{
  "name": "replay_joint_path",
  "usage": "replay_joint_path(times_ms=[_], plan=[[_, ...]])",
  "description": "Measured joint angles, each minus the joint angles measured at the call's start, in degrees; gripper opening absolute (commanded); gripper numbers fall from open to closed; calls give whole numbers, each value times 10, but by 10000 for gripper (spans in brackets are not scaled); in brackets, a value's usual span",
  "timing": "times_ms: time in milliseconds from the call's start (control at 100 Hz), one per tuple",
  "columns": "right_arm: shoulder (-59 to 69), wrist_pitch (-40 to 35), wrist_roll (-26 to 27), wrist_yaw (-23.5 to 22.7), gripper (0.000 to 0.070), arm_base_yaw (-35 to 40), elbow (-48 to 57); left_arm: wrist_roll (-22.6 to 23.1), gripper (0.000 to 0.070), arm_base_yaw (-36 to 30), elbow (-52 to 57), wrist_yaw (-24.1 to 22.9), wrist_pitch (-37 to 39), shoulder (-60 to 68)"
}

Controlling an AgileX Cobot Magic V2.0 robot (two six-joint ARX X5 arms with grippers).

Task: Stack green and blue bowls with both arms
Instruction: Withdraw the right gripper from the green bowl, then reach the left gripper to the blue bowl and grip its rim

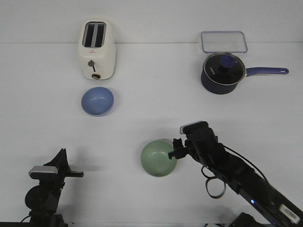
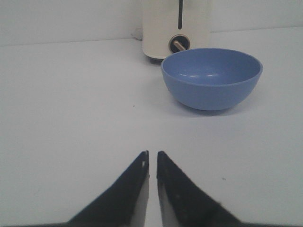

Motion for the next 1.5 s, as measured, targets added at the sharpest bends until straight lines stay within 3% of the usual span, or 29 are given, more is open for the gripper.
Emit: replay_joint_path(times_ms=[180,410,760,920,1010,1120,1160,1320,1500], plan=[[-181,7,-15,96,350,33,-44,0,14,0,0,0,0,0],[-363,17,-25,106,347,70,-157,-19,14,0,0,0,-1,0],[-424,1,-25,108,346,74,-180,-242,11,0,6,9,25,0],[-424,2,-25,108,346,74,-180,-313,11,0,119,11,-8,69],[-424,2,-25,108,346,74,-180,-306,57,0,230,11,-40,151],[-424,2,-25,109,346,74,-180,-261,413,0,371,21,-113,294],[-424,2,-25,109,346,74,-180,-242,484,0,421,29,-142,351],[-424,2,-25,110,346,74,-180,-178,496,0,588,57,-231,576],[-424,2,-25,110,346,74,-180,-149,501,0,716,76,-281,803]])
